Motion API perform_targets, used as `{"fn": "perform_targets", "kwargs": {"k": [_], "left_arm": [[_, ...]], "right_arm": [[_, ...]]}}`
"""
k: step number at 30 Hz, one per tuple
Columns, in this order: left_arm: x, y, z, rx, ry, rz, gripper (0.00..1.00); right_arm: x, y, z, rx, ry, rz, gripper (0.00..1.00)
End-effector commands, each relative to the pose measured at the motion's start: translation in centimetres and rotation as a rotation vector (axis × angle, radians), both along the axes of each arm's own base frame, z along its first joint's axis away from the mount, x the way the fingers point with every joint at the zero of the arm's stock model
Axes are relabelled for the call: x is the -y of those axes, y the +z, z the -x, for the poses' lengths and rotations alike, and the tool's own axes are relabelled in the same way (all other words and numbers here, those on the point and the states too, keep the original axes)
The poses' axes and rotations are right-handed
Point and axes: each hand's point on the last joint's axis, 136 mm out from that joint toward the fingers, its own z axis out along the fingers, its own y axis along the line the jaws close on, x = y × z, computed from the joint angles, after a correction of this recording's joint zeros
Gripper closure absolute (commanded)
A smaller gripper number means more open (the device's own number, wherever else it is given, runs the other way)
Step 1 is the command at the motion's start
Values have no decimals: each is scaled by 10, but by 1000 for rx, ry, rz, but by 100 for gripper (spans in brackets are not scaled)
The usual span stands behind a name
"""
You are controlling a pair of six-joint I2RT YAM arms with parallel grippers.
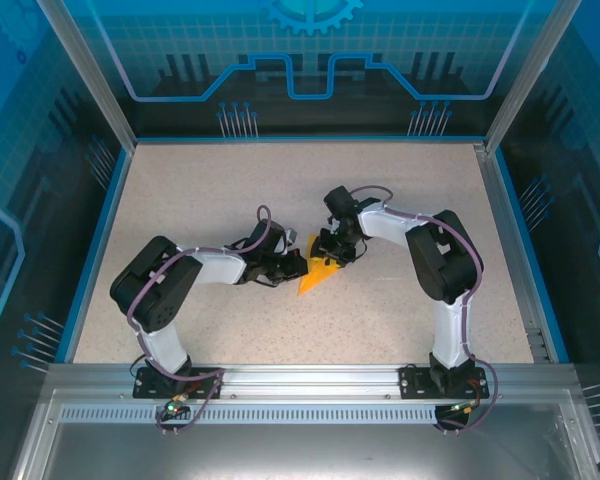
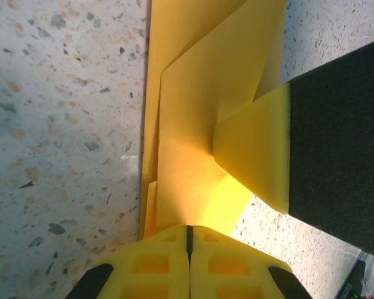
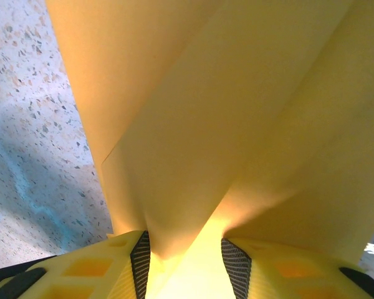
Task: Fold a paper plane with a square sheet of paper (pick it up from the middle)
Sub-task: Fourth fold the wing at the center of the table.
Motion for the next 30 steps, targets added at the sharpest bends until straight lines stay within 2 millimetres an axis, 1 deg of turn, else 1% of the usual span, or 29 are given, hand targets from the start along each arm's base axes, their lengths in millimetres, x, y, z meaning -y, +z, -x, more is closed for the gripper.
{"fn": "perform_targets", "kwargs": {"k": [1, 19, 30], "left_arm": [[-2, -5, -4, -13, 10, -29, 94], [-8, -12, -2, -24, 21, -66, 95], [-8, -18, 0, -39, 12, -77, 95]], "right_arm": [[53, -69, 46, -188, -17, 271, 58], [54, -73, 47, -205, -11, 279, 58], [52, -70, 46, -199, -12, 267, 58]]}}
